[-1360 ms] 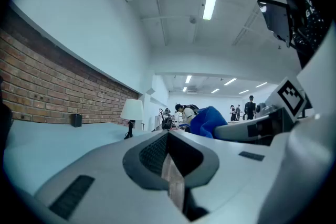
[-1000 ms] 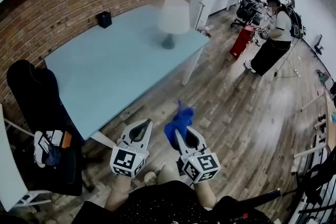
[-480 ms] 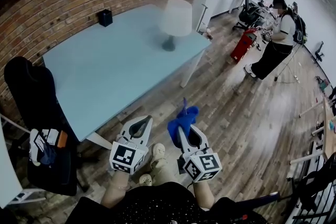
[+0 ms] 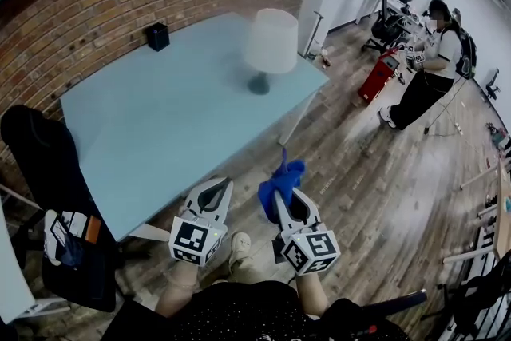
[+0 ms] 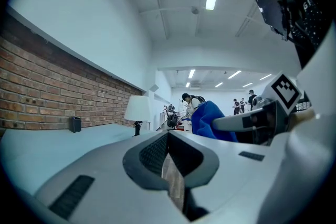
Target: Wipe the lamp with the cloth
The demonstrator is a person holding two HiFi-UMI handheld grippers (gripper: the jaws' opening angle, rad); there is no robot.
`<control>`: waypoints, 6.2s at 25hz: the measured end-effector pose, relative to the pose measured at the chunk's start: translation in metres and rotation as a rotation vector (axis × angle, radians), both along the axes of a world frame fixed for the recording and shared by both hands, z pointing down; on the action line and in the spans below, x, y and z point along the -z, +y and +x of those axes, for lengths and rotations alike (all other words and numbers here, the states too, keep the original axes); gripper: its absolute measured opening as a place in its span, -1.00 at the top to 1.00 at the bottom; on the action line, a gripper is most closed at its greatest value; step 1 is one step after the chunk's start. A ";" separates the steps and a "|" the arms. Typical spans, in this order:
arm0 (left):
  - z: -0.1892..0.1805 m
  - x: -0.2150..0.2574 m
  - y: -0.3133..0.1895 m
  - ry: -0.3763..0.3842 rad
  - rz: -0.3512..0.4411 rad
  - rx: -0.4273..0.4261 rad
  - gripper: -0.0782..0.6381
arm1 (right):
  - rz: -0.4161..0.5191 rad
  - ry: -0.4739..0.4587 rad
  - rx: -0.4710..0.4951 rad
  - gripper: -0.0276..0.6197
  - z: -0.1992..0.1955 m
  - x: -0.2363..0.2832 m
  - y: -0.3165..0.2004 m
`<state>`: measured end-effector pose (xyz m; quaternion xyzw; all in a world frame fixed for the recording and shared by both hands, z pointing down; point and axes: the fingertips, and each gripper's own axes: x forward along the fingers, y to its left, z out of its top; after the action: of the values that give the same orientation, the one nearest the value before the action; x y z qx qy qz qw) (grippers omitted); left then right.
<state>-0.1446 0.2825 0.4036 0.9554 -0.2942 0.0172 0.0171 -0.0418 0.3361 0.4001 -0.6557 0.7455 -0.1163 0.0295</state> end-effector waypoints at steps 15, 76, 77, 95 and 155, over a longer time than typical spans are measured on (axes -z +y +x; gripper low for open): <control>0.065 0.004 -0.115 0.008 -0.010 0.063 0.76 | -0.003 0.005 0.058 0.62 0.068 0.004 -0.113; 0.185 0.068 -0.458 0.006 0.119 0.181 0.76 | 0.281 0.106 0.066 0.62 0.248 0.138 -0.430; 0.186 0.066 -0.459 0.004 0.116 0.181 0.76 | 0.273 0.102 0.060 0.62 0.250 0.134 -0.430; 0.186 0.033 -0.467 -0.052 0.057 0.191 0.76 | 0.134 0.044 -0.009 0.62 0.274 0.060 -0.431; 0.194 0.015 -0.554 -0.066 -0.014 0.198 0.76 | -0.132 -0.270 0.518 0.62 0.309 0.035 -0.585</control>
<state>0.0492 -0.2714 0.3888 0.9204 -0.3875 0.0488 0.0156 0.2669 -0.2485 0.3649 -0.4226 0.8682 -0.2541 0.0549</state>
